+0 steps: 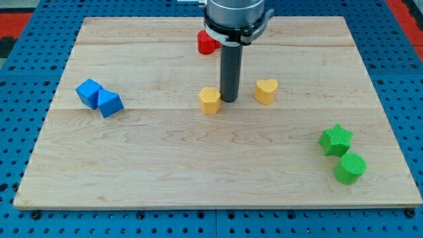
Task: Slide the yellow heart towards yellow hexagon
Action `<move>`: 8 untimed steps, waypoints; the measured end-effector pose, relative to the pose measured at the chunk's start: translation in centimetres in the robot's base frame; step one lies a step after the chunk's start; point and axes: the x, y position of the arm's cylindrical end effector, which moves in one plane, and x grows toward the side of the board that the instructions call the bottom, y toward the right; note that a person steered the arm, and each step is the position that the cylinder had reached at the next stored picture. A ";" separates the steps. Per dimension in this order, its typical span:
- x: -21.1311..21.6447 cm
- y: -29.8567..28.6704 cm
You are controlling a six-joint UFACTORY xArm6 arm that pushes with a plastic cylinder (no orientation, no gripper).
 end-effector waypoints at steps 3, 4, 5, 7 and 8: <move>-1.4 -3.0; -2.3 -0.8; -0.4 6.6; -4.4 8.7; 0.1 12.2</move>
